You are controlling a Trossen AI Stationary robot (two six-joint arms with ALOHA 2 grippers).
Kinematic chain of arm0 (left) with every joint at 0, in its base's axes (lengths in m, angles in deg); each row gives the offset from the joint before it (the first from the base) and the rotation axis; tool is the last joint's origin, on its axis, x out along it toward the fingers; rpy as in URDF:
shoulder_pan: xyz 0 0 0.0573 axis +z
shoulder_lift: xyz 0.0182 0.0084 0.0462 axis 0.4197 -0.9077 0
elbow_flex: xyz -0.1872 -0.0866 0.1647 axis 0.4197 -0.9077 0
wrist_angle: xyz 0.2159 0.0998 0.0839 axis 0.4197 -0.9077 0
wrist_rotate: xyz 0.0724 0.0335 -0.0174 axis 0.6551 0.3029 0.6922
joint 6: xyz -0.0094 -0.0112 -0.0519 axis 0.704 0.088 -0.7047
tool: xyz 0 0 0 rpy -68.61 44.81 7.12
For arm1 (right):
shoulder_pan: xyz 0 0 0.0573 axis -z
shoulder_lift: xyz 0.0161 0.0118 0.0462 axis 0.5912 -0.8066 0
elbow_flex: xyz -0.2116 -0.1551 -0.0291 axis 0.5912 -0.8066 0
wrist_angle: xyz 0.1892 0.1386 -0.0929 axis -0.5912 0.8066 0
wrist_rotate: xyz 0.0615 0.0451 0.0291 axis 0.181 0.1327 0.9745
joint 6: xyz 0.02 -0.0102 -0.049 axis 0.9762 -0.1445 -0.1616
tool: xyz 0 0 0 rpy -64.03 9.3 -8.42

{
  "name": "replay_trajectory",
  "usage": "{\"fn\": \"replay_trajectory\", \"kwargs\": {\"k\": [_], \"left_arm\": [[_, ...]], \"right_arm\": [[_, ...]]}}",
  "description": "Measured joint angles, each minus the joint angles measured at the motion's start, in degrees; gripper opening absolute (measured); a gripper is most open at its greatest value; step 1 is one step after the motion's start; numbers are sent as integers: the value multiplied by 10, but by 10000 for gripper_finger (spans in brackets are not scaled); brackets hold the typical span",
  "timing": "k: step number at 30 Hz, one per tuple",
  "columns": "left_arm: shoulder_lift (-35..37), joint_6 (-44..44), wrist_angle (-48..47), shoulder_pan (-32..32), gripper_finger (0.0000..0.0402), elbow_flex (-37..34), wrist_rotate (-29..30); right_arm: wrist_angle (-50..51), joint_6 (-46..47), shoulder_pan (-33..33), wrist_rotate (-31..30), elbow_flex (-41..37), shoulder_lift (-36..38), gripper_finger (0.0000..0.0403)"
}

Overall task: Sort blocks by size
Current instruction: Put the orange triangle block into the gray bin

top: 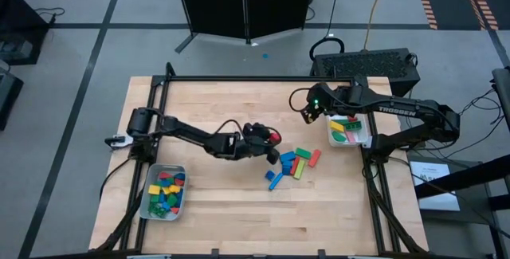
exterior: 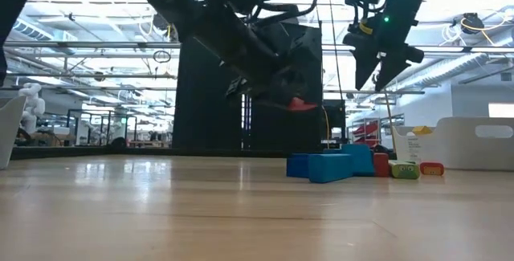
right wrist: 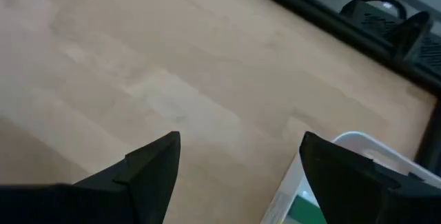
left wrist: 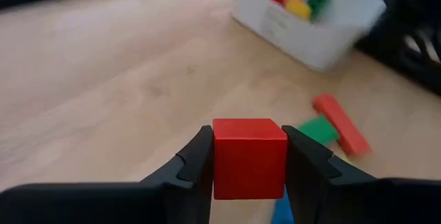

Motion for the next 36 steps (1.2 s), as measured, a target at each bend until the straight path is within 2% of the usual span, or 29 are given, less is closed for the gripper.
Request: {"fn": "replay_trajectory", "kwargs": {"k": [4,9,14,18,23,26,29,31,36], "left_arm": [[67,17,-76,-11,121,3,-63],[196,-7,-369,-54,121,1,-114],[323,-178,-656,-137,121,1,-128],[397,-348,-797,-233,121,1,-140],[432,-491,-873,-350,121,1,-181],[428,-526,-885,-402,121,1,-244],[419,-544,-890,-434,122,1,-263],[412,-561,-908,-445,154,1,-265],[394,-587,-971,-448,293,1,-303]], "right_arm": [[1,-6,0,11,0,0,290],[-2,-10,0,11,0,0,290],[-32,-15,0,9,0,0,290],[-55,-15,0,9,0,0,290],[-70,-15,0,11,0,0,290],[-69,-15,0,11,0,0,290],[-68,-15,0,11,0,0,290],[-68,-15,0,11,0,0,290],[-68,-15,0,11,0,0,290]]}}
